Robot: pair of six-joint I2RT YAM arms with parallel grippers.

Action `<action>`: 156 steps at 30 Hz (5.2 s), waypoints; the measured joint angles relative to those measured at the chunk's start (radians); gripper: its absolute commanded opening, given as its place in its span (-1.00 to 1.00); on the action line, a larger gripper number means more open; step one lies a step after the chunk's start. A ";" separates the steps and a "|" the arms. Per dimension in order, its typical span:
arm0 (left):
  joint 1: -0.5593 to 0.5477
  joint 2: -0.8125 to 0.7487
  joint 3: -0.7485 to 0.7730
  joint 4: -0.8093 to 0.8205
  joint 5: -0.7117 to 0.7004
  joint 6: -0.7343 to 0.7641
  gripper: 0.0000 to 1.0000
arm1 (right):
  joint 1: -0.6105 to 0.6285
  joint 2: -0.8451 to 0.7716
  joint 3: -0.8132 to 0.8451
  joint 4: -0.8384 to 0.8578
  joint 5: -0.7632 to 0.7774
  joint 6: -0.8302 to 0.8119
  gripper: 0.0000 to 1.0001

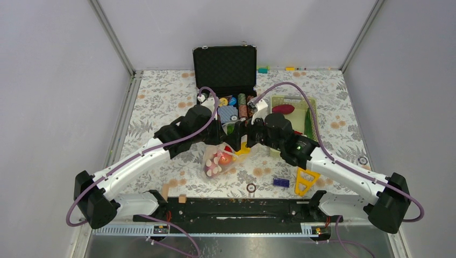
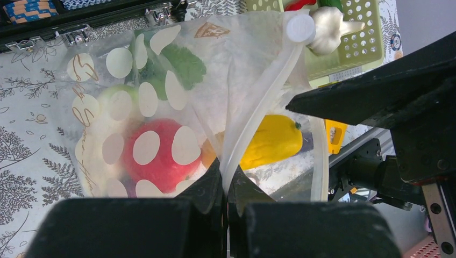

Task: Place the food in the zip-top bag and seal the zipper
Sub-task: Place the fake fruit in the zipper food storage bag, then pick up the fake vegetable from the bin, then place the fake vegetable in the zipper food storage bag.

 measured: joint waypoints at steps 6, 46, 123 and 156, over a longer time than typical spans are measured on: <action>0.000 0.000 0.000 0.000 0.000 -0.004 -1.00 | 0.002 -0.013 0.003 -0.031 0.088 0.009 0.99; 0.000 -0.040 -0.014 -0.004 -0.029 -0.002 -1.00 | -0.556 0.514 0.146 -0.523 0.358 0.465 0.94; 0.000 -0.039 -0.016 0.002 -0.021 -0.009 -1.00 | -0.569 -0.079 -0.068 -0.192 0.325 0.235 -0.78; 0.000 -0.041 -0.016 0.000 -0.021 -0.050 -1.00 | 0.067 -0.065 -0.298 0.528 0.043 0.062 -0.65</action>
